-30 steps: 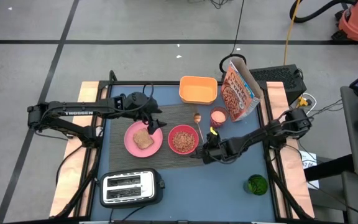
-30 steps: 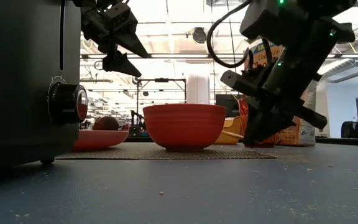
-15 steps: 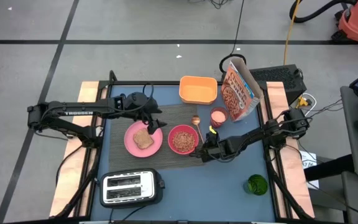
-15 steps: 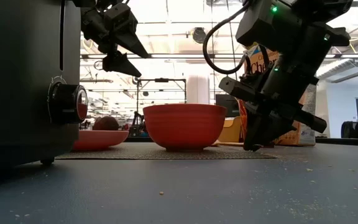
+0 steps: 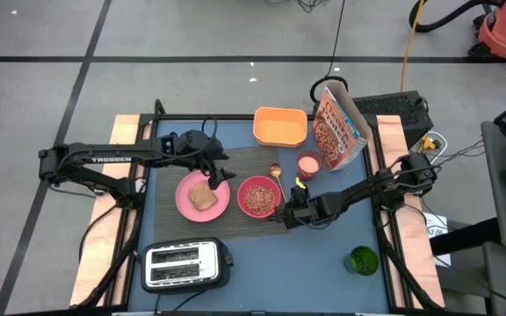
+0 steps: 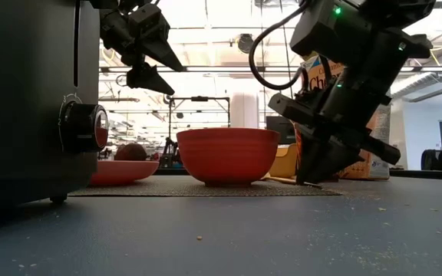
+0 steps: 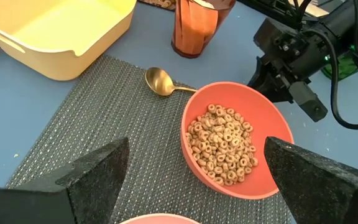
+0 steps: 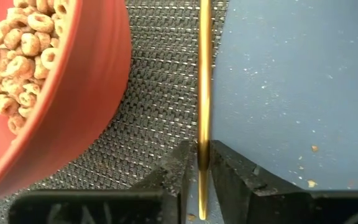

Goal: Arrange a breakfast setting
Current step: Put the gold spoon on the gray table mat to the right of the dark pink bowl

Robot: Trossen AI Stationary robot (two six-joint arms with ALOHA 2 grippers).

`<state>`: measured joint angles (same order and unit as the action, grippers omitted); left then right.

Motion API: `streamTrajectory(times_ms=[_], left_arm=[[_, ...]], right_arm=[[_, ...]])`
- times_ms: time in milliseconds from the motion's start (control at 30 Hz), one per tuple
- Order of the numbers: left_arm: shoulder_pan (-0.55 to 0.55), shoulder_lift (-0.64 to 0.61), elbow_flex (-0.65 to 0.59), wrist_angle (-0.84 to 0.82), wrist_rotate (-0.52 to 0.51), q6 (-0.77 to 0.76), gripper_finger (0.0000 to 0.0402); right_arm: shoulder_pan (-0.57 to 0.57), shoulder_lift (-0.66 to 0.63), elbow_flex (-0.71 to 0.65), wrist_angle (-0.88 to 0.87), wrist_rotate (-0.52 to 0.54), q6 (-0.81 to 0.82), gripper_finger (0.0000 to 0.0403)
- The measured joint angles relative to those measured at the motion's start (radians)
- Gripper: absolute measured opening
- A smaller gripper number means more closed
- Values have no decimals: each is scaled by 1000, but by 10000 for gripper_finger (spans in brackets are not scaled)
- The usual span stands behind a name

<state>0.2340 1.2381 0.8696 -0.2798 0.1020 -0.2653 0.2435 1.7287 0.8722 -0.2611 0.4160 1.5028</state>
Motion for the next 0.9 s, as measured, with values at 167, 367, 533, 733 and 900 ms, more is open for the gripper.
streamTrajectory(times_ms=[167, 367, 533, 733, 900], left_arm=[[0, 0, 0, 0, 0, 0, 379], [0, 0, 0, 0, 0, 0, 379], [0, 0, 0, 0, 0, 0, 379], [0, 0, 0, 0, 0, -1, 379], [0, 0, 0, 0, 0, -1, 379]], right_arm=[[0, 0, 0, 8, 0, 0, 87], [0, -1, 0, 22, -2, -26, 116], [-1, -9, -2, 41, -9, -80, 123], [-2, -14, -2, 57, -71, -142, 122], [-3, -15, -2, 63, -96, -162, 121]])
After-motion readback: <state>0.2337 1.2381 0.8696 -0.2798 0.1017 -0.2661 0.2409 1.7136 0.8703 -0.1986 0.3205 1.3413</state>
